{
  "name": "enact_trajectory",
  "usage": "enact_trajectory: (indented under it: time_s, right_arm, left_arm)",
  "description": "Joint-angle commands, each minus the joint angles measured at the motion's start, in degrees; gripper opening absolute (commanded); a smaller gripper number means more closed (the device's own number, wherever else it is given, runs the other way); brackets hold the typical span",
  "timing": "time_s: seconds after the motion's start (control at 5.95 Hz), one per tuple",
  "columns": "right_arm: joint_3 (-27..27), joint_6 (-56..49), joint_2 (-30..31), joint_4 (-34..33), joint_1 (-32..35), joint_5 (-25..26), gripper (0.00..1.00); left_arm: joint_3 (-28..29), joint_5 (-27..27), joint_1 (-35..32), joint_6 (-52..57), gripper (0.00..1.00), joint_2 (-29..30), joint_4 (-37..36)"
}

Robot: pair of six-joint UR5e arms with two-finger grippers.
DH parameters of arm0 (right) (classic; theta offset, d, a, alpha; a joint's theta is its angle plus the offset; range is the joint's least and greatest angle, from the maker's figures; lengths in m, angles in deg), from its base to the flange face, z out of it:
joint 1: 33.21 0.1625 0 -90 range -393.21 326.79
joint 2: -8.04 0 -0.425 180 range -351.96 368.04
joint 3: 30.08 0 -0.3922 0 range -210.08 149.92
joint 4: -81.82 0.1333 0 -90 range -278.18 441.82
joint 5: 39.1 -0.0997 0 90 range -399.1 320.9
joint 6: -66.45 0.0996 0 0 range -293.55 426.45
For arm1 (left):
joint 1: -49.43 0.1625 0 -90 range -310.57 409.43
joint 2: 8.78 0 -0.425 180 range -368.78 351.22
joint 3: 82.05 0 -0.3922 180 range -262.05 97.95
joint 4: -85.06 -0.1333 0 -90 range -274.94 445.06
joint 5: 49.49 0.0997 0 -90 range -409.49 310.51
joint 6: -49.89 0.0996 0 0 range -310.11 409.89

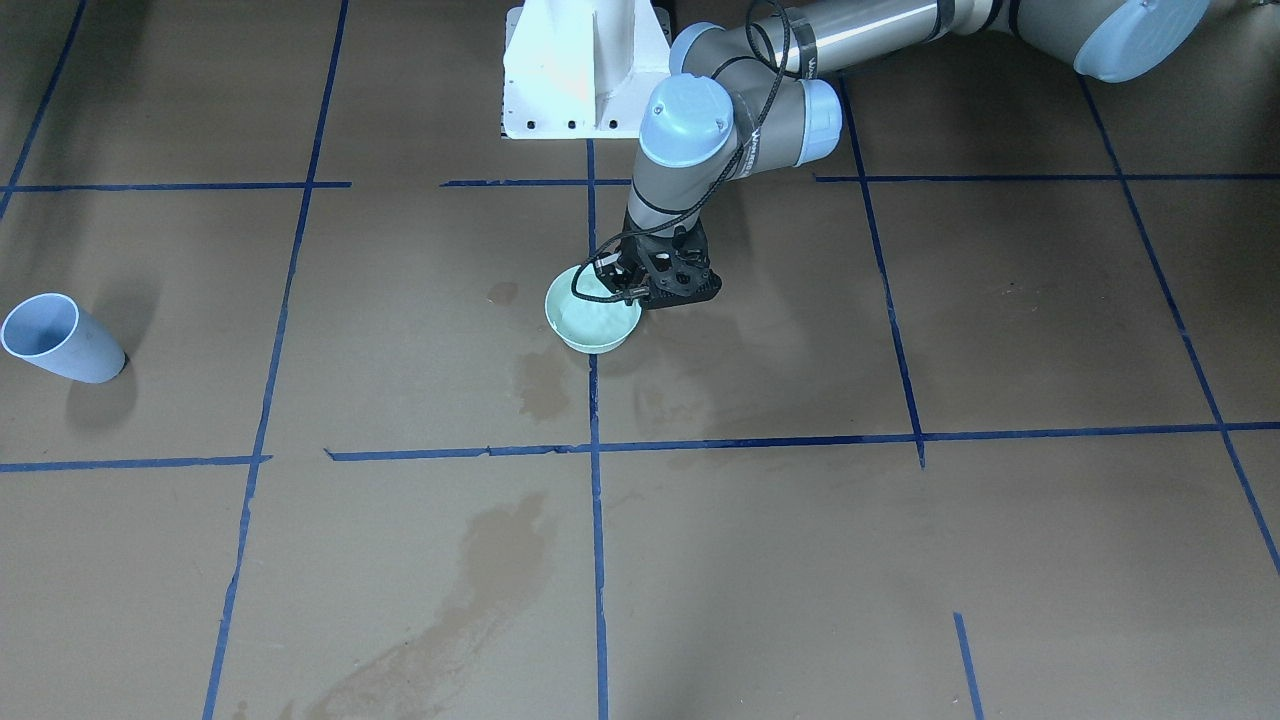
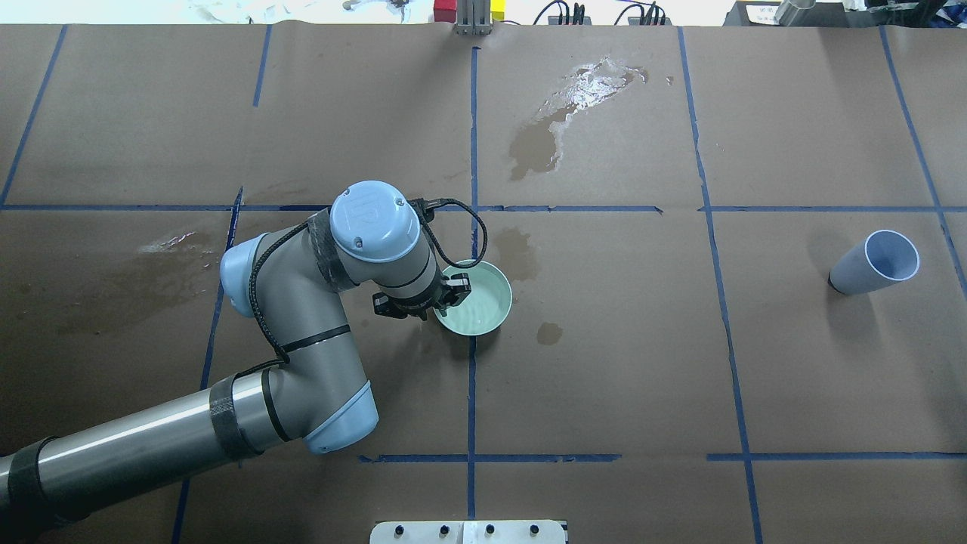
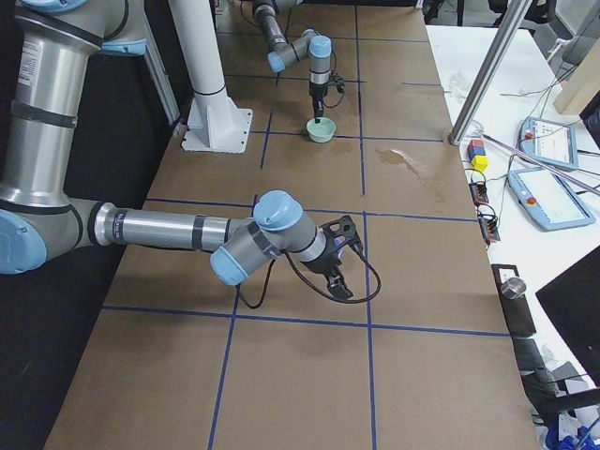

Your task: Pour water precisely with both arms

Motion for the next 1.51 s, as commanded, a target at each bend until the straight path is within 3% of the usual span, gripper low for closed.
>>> enact_trajectory:
  time_s: [0.0,0.17,0.34,0.5,0.67,1.01,1.34]
  right_arm:
    - [-0.04,-0.04,0.22,0.38,0.36,-0.48,1.0]
    - [-0.04,-0.04,0.22,0.38,0.36,-0.48,1.0]
    - [-0.04,-0.04,0.22,0.38,0.36,-0.48,1.0]
    - [-0.04,-0.04,0.22,0.47,0.36,-0.48,1.0]
    - [0.05,-0.04,0.31,0.47,0.36,-0.48,1.0]
    - [0.05,-0.04,0.57,0.47,0.45,-0.57,1.0]
    - [0.4,-0.04,1.18,0.64,0.63,-0.57,1.0]
  left_arm:
    - [1.18,0.0,0.06,0.06,0.36,0.07,1.47]
    - [1.28,0.0,0.06,0.06,0.34,0.07,1.57]
    - [1.28,0.0,0.06,0.06,0.25,0.16,1.57]
    - [1.28,-0.09,0.06,-0.03,0.08,0.42,1.57]
    - [0.93,-0.09,-0.03,-0.2,0.02,0.42,2.09]
    - [-0.91,-0.17,-0.47,-0.2,0.0,-0.28,3.15]
    - [-7.47,-0.44,-0.82,0.06,0.0,-5.44,3.76]
